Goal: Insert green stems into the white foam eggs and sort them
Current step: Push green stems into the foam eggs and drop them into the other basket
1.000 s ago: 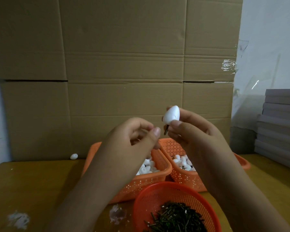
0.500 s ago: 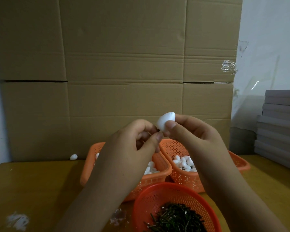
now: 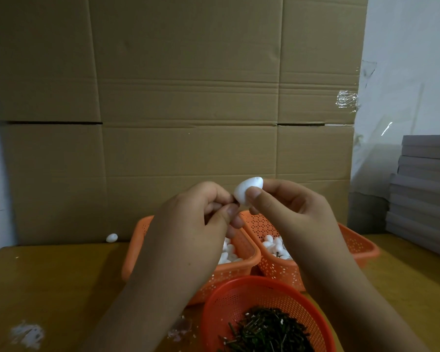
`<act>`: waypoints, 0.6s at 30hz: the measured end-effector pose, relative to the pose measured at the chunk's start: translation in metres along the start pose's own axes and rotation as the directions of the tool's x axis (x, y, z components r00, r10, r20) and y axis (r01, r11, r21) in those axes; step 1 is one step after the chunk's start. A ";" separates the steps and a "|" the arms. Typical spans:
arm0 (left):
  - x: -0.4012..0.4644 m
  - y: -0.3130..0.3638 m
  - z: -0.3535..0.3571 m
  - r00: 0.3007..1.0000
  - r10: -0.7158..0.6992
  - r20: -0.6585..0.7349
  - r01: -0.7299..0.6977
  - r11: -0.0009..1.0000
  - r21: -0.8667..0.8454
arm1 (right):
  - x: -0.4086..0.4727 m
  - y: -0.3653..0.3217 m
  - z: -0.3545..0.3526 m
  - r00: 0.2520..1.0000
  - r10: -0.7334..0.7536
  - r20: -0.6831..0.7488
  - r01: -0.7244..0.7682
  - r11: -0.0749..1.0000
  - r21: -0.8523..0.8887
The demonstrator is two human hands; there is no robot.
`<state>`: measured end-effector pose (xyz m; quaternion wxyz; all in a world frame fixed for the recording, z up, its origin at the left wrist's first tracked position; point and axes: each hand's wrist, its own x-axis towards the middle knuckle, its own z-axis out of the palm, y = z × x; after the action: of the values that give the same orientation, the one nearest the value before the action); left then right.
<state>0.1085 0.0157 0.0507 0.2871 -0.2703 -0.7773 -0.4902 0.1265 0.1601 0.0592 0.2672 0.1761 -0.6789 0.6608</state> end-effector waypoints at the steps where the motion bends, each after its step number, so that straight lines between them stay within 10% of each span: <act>1: -0.001 0.000 0.001 1.000 -0.002 -0.005 0.002 1.000 0.007 | 0.000 0.000 -0.001 1.000 -0.003 -0.004 0.003 1.000 -0.001; 18: -0.001 0.000 -0.003 1.000 -0.019 0.019 0.016 0.991 0.132 | 0.003 0.004 -0.006 0.998 -0.015 0.065 0.017 1.000 -0.025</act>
<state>0.1102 0.0126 0.0509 0.2922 -0.2489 -0.8131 -0.4377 0.1221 0.1669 0.0577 0.2525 0.1994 -0.6940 0.6441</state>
